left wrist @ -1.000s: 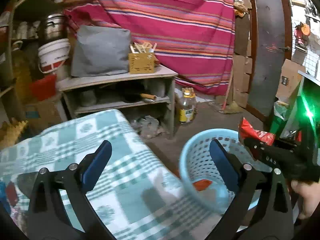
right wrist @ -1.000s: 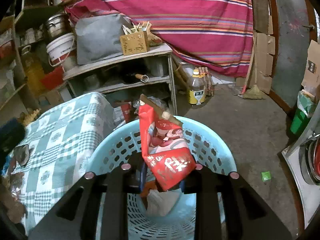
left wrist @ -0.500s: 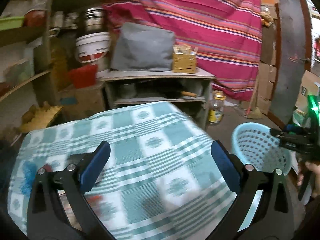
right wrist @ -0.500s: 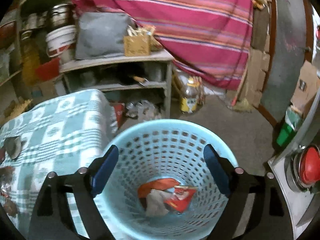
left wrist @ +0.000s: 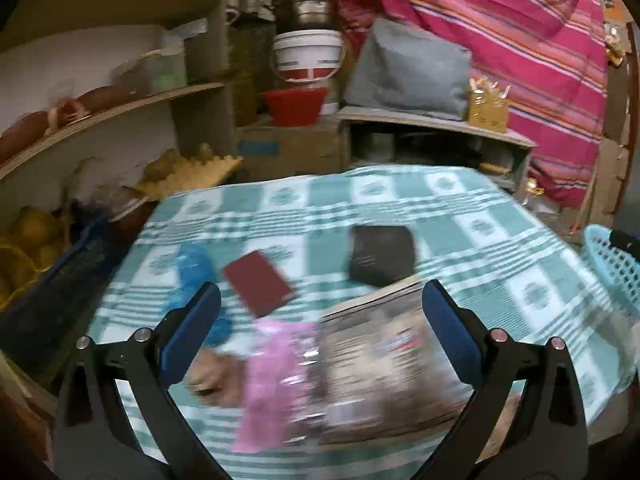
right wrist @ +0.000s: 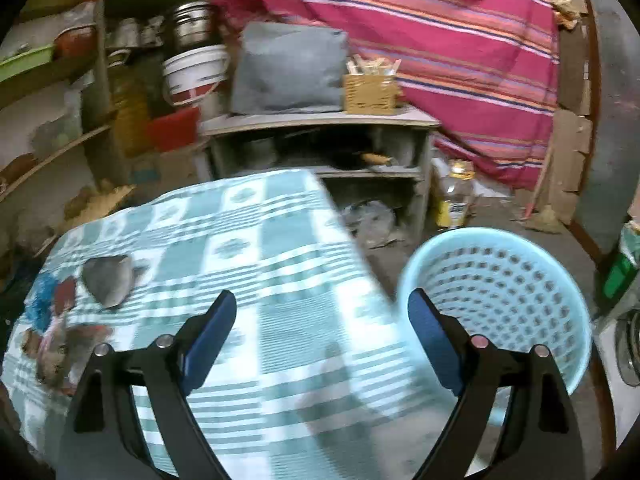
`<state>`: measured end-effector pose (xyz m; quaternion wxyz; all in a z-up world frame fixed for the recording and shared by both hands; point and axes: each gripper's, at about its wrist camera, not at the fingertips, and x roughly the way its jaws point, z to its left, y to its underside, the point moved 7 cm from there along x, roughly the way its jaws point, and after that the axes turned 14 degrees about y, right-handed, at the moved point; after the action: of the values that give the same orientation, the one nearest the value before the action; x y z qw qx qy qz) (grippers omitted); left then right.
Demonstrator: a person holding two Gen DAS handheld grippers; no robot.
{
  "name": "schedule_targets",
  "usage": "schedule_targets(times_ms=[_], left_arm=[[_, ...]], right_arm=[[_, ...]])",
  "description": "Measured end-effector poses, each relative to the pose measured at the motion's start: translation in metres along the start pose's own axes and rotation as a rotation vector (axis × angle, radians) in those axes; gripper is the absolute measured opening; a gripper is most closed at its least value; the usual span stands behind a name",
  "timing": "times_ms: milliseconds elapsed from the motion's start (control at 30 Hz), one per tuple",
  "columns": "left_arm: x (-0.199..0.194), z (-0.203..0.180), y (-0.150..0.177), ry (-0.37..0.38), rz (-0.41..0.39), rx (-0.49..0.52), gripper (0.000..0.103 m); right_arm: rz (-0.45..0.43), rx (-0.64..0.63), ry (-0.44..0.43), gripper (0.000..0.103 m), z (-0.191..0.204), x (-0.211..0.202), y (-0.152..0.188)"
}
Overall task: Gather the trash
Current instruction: 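Grasp the brown paper with the left tool while the right tool grasps the newspaper-print bag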
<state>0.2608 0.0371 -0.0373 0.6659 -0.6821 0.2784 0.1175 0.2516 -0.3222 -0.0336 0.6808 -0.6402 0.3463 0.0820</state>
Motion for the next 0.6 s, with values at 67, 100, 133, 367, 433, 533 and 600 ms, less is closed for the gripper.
schedule_targets(times_ms=[67,100,133,367,433,533,600], left_arm=[[-0.002,0.016,0.008,-0.018,0.008,-0.003,0.097],[-0.003,0.026,0.014,-0.024,0.017,-0.012,0.097],[-0.002,0.034,0.019,-0.028,0.026,-0.022,0.097],[0.005,0.078,0.050,0.004,0.087,-0.125,0.097],[0.009,0.086,0.055,0.000,0.093,-0.138,0.095],[0.018,0.089,0.060,0.042,0.127,-0.160,0.082],[0.026,0.090,0.065,0.057,0.157,-0.172,0.066]], right_arm=[[0.004,-0.018,-0.028,0.086,0.018,-0.005,0.007],[0.009,-0.038,-0.040,0.086,0.031,-0.007,0.013],[0.012,-0.055,-0.047,0.086,0.038,-0.008,0.017],[0.036,-0.123,-0.081,0.086,0.078,-0.015,0.039],[0.030,-0.139,-0.090,0.086,0.087,-0.018,0.041],[0.019,-0.161,-0.103,0.086,0.102,-0.023,0.041],[0.018,-0.171,-0.108,0.086,0.112,-0.025,0.041]])
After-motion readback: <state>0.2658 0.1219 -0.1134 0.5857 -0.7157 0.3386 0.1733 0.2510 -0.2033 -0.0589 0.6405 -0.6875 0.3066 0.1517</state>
